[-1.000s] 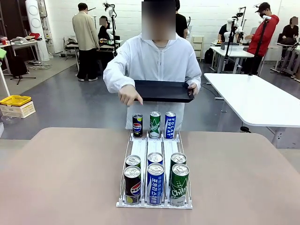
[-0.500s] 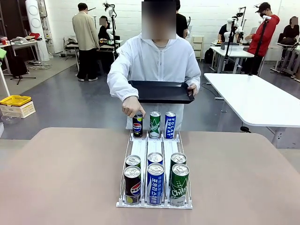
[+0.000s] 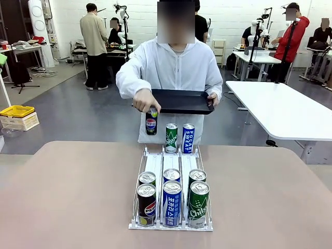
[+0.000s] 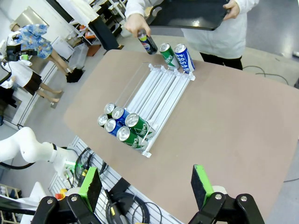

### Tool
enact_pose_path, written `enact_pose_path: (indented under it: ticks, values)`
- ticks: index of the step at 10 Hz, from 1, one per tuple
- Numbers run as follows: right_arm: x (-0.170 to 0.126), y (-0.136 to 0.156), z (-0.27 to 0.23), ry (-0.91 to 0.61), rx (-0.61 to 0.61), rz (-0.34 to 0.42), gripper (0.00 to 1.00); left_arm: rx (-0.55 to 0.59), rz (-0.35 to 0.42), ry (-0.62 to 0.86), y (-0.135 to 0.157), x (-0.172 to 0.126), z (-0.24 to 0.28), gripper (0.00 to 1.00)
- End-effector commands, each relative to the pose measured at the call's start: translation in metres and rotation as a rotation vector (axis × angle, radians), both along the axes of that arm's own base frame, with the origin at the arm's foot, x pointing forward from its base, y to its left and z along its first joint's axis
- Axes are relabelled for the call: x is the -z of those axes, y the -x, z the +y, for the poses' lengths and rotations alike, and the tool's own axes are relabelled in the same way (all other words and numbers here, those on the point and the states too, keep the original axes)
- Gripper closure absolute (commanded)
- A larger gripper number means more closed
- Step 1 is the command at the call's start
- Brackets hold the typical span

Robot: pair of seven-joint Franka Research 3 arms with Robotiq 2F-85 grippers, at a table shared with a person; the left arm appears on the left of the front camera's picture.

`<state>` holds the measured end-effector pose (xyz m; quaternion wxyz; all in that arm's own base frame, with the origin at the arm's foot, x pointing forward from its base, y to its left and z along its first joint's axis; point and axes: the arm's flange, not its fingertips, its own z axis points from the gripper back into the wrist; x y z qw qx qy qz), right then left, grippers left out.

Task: Retrieve and hand over the desired beverage to the person.
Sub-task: Pick up a can of the same type that the person held from the Automatic Can Dispenser.

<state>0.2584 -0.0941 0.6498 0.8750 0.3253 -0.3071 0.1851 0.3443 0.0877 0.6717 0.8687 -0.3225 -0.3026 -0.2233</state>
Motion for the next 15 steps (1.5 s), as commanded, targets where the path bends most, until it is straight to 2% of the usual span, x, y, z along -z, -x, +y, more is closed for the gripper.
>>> enact_pose_path:
  ticks: [1,15]
  values:
    - [-0.0006,-0.0017,0.0007,-0.008,-0.014,-0.007,0.0,0.015,-0.013,0.012,-0.0004,-0.0011,0.0005,0.0]
    - [-0.0006,-0.0017,0.0007,-0.008,-0.014,-0.007,0.0,0.015,-0.013,0.012,-0.0004,-0.0011,0.0005,0.0]
